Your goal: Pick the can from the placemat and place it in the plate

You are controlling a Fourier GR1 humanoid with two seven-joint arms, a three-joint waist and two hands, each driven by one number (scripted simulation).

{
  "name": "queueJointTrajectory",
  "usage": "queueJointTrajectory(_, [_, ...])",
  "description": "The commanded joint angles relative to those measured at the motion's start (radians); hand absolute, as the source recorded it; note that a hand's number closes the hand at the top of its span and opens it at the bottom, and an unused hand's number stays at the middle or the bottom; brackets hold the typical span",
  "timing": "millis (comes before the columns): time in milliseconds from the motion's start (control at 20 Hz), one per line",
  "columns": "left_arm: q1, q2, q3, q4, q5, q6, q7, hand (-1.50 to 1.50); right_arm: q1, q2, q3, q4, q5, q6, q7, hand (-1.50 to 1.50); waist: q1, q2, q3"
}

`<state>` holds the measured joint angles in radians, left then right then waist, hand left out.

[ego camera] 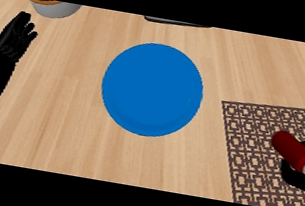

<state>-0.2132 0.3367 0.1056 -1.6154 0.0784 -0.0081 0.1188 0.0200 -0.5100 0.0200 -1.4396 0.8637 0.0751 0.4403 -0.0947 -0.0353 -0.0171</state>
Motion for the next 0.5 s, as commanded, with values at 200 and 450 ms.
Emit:
queueJointTrajectory(200, [0.042,0.000,-0.004,-0.030,0.020,-0.039,-0.024,0.00,0.372,0.108,0.035,-0.509,0.164,-0.132,0.299,1.50,0.032,0.020,0.013])
queueJointTrajectory(450, [-0.038,-0.024,-0.032,-0.008,0.002,-0.021,0.014,0.00,0.402,0.163,0.155,-0.816,0.233,-0.111,0.343,1.50,0.061,0.030,0.015])
